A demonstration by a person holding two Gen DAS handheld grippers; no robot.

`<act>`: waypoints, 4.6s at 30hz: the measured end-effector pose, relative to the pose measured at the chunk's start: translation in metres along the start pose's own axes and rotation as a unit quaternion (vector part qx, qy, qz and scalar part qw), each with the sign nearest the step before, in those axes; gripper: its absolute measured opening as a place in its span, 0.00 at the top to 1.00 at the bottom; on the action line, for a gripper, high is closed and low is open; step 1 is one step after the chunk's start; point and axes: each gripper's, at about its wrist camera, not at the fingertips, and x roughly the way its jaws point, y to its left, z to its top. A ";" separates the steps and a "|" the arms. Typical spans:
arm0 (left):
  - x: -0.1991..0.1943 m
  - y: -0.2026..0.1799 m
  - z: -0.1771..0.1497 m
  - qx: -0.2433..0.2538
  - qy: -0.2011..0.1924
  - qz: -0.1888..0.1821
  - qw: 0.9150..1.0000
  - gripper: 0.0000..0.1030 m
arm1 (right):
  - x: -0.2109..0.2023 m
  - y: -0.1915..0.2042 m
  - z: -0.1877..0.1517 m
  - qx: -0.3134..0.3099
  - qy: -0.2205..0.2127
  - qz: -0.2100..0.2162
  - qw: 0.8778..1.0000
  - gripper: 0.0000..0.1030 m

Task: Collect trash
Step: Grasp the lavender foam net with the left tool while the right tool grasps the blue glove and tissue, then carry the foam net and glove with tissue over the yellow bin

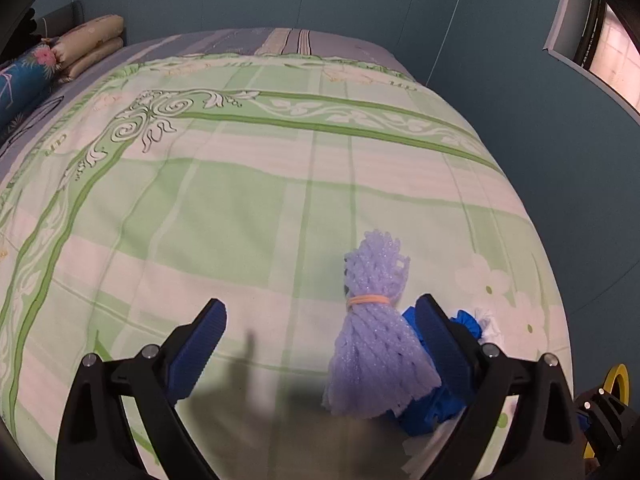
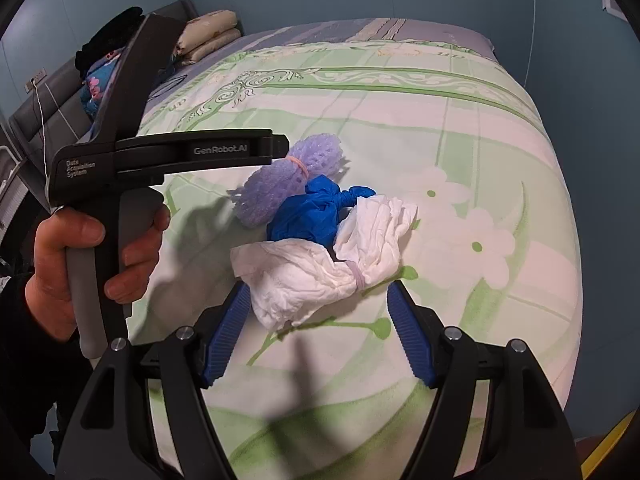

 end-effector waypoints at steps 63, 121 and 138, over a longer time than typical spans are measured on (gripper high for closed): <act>0.053 0.070 0.032 -0.128 0.046 -0.101 0.985 0.87 | 0.092 0.011 0.073 -0.039 0.027 -0.053 0.997 0.76; -0.224 -0.076 -0.064 0.009 -0.123 -0.117 0.985 0.99 | -0.214 -0.023 -0.020 -0.013 -0.180 -0.043 0.983 0.76; -0.256 -0.177 -0.078 0.093 -0.137 -0.154 0.974 0.99 | -0.272 -0.080 -0.061 0.037 -0.221 -0.092 0.970 0.76</act>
